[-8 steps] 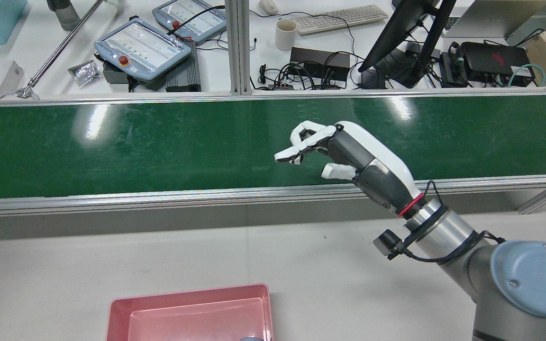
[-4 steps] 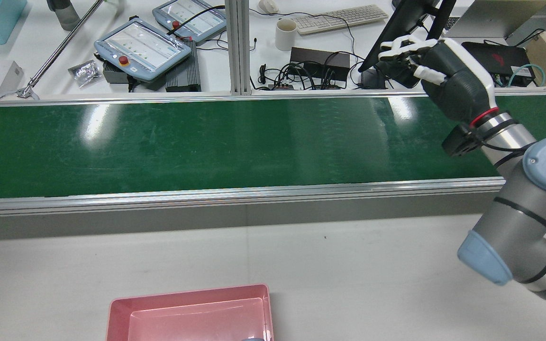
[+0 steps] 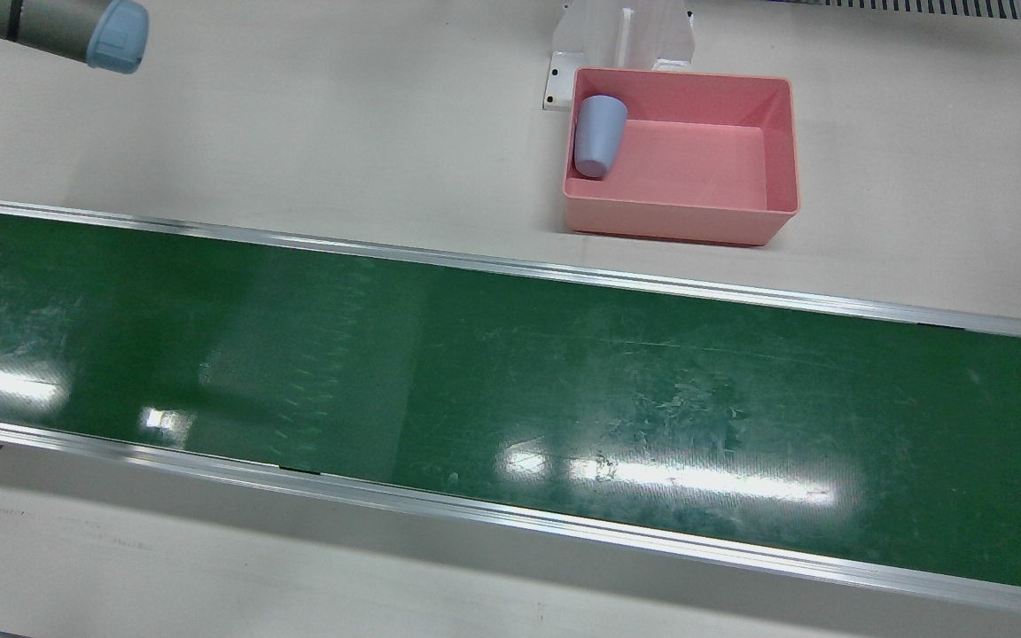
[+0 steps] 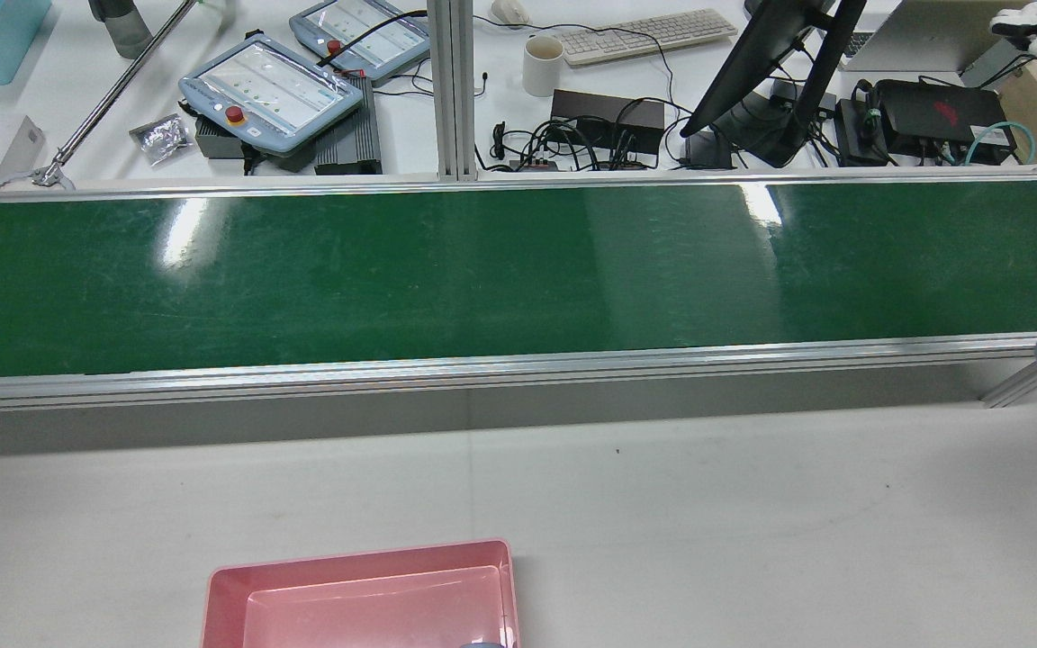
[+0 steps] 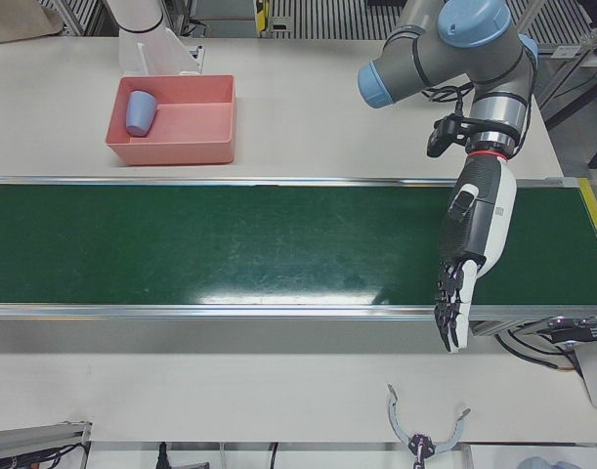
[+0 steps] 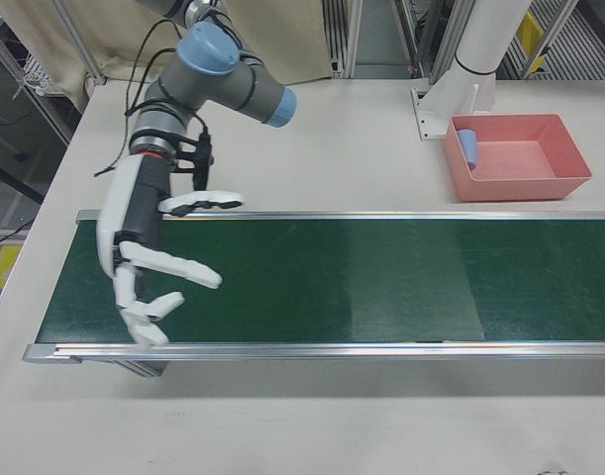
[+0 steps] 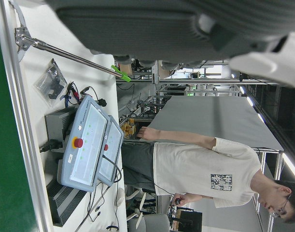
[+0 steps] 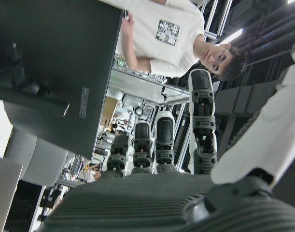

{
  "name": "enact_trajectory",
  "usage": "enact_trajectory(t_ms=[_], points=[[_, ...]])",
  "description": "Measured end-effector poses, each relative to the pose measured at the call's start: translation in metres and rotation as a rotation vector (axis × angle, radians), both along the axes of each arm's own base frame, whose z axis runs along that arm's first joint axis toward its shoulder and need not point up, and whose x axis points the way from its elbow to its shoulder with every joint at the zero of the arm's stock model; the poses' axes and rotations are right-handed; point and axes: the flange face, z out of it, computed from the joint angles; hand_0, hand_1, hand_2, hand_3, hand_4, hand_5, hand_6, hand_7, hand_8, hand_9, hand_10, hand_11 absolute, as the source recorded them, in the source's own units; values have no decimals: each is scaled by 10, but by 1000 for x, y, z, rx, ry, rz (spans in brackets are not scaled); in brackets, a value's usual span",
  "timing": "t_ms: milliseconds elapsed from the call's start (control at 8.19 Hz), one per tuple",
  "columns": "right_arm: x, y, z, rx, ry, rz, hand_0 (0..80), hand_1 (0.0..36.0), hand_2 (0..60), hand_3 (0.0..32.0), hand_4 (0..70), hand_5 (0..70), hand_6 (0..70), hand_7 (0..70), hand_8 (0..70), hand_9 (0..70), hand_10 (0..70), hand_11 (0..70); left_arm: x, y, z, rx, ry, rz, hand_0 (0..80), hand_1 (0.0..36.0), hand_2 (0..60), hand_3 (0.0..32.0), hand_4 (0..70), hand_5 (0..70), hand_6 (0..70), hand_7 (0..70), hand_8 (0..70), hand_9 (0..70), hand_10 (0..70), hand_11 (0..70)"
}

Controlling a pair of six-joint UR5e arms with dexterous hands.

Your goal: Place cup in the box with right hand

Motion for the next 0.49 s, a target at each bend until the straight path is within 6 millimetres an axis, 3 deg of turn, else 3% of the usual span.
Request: enact_trajectory(t_ms=[244, 489], points=[[74, 24, 80, -46, 5, 81, 398, 0, 0, 0, 533, 13, 137, 596, 123, 267, 130, 184, 0, 0, 0, -1, 0, 0, 0, 0, 0, 0, 0, 0, 0, 0, 0, 0, 0, 0], [105, 44, 114, -81, -1, 120, 399, 0, 0, 0, 440, 19, 130, 546, 139, 270, 137, 196, 0, 0, 0, 0, 0, 0, 0, 0, 0, 0, 0, 0, 0, 0, 0, 0, 0, 0]])
